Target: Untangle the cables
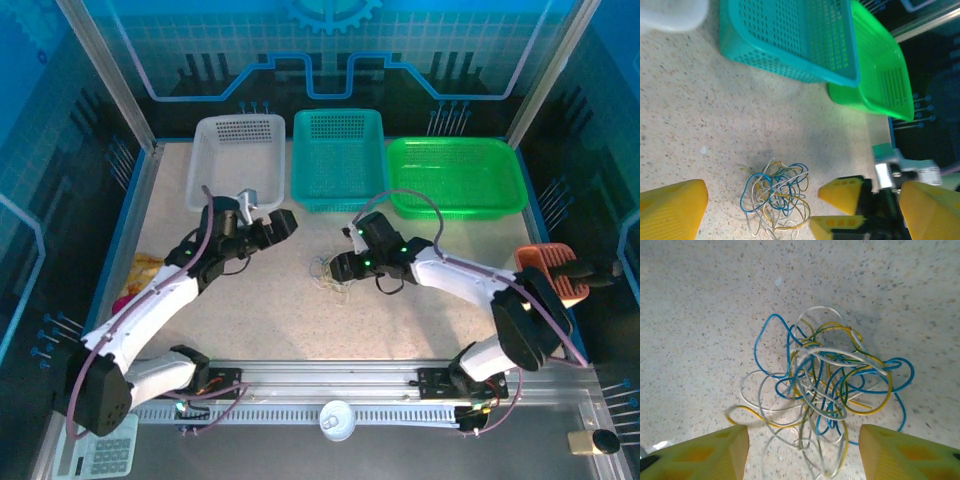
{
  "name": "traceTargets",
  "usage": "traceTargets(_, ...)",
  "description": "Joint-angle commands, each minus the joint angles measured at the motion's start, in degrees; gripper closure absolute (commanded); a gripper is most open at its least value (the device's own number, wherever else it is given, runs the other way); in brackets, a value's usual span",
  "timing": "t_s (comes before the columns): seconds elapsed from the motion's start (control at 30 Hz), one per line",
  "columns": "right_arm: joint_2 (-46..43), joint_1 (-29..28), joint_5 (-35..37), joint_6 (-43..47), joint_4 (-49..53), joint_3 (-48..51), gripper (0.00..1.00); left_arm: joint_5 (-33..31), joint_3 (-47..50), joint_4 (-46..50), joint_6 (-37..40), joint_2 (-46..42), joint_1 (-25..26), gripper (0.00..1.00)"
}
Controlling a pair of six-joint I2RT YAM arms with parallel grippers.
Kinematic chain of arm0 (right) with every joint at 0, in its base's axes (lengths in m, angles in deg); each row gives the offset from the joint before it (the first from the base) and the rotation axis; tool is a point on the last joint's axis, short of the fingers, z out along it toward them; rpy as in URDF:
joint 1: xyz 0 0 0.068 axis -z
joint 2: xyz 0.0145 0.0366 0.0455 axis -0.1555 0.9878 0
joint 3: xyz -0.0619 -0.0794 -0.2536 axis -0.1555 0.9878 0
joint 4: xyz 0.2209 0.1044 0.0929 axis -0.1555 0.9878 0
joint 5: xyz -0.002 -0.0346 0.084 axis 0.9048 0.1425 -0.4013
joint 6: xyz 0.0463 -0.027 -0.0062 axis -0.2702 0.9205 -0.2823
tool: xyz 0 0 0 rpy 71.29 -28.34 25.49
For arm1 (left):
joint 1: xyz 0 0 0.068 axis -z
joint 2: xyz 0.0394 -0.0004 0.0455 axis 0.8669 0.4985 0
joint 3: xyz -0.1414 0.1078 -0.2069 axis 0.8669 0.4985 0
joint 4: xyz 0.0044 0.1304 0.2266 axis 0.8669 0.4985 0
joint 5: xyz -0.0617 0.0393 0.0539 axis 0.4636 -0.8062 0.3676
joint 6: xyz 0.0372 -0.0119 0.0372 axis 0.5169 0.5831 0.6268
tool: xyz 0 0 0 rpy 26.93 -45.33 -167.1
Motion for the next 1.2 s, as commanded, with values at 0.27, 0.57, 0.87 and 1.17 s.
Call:
traceTargets(0.27, -14.9, 3.6, 11.3, -0.9, 13.9, 0.4, 0.28, -4.7, -1.1, -2.4, 2.4, 3.8, 4.4, 0.01)
traceTargets(0.57, -20.4, 5.2, 24.2, -4.2, 15.2, 2.8, 0.00, -7.3, -1.2, 0.1, 5.6, 5.9, 8.3, 0.01)
traceTargets(0.87, -15.8, 7.8, 7.5, -1.6, 6.9, 7.4, 0.03, -8.9, -2.0, 1.9, 8.0, 10.1, 13.3, 0.07)
traceTargets(1.17, -7.8, 10.2, -9.4, -12.5, -10.9, 12.6, 0.50, -12.7, -0.2, 0.8, 6.0, 10.4, 15.1, 0.01)
